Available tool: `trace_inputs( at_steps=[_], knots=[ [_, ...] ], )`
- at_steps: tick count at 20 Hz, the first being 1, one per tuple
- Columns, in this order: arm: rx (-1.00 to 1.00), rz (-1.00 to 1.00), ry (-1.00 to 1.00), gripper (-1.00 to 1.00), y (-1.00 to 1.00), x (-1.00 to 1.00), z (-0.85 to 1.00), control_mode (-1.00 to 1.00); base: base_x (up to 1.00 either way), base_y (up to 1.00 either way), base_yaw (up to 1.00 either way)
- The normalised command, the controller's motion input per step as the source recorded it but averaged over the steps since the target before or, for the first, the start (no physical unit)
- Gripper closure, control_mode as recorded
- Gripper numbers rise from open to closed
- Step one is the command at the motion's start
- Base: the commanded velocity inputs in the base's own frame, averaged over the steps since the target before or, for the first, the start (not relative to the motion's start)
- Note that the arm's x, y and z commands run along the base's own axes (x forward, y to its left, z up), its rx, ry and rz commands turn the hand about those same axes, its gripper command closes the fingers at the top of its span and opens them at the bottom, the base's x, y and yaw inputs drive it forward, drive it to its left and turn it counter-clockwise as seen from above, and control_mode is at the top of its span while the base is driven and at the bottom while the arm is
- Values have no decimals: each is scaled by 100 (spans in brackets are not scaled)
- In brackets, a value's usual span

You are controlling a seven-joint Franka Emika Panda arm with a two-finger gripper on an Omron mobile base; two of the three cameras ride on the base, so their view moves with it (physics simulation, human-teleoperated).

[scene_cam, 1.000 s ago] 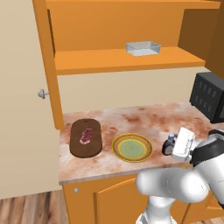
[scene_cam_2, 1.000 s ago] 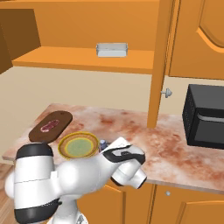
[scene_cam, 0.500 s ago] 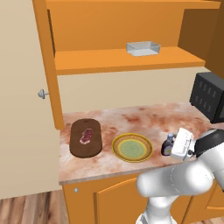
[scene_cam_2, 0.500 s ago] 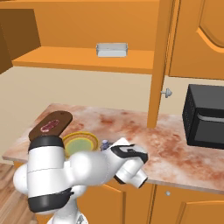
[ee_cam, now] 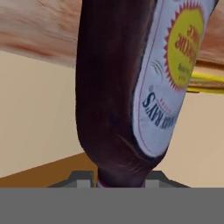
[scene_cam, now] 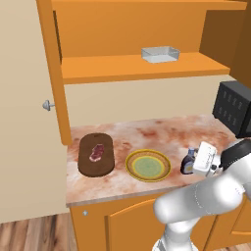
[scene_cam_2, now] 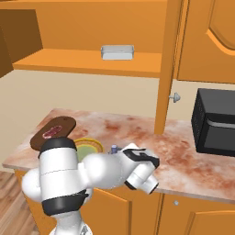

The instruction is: Pick the steak from the plate and place it on the cutting board. Then pick the condiment bottle from the cabinet and place it next to the cutting board.

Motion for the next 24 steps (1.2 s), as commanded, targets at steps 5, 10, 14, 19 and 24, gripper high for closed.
trace_inputs(
  at_steps=[5,10,14,19,24],
  knots=[
    [0,0,1,100,-3,3,-12,-100,0,0,0],
    [0,2,0,100,0,-1,-11,-100,0,0,0],
    [0,2,-3,100,0,-9,-10,-100,0,0,0],
    [0,1,-6,100,0,-13,-10,-100,0,0,0],
    [0,0,-2,100,0,-6,-7,-100,0,0,0]
  ],
)
